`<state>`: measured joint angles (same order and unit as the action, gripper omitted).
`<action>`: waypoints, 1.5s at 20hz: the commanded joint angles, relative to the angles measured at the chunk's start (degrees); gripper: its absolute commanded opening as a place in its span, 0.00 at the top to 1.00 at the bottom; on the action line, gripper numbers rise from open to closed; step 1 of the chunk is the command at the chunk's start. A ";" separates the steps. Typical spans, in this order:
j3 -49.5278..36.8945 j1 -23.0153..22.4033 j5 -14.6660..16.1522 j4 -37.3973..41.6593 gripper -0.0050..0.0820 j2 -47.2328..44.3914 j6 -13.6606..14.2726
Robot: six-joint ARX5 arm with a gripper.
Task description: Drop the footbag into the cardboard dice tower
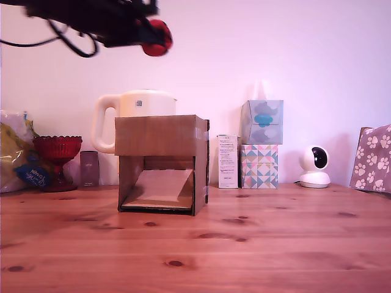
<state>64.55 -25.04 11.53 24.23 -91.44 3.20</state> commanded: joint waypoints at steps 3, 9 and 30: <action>9.01 0.48 0.00 -13.29 0.86 -8.13 -0.17; 15.32 0.57 -0.02 -21.49 0.86 -12.63 -0.15; 24.04 0.70 3.96 -52.81 0.97 -7.23 1.55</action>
<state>90.19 -24.36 14.87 -28.71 -100.95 4.16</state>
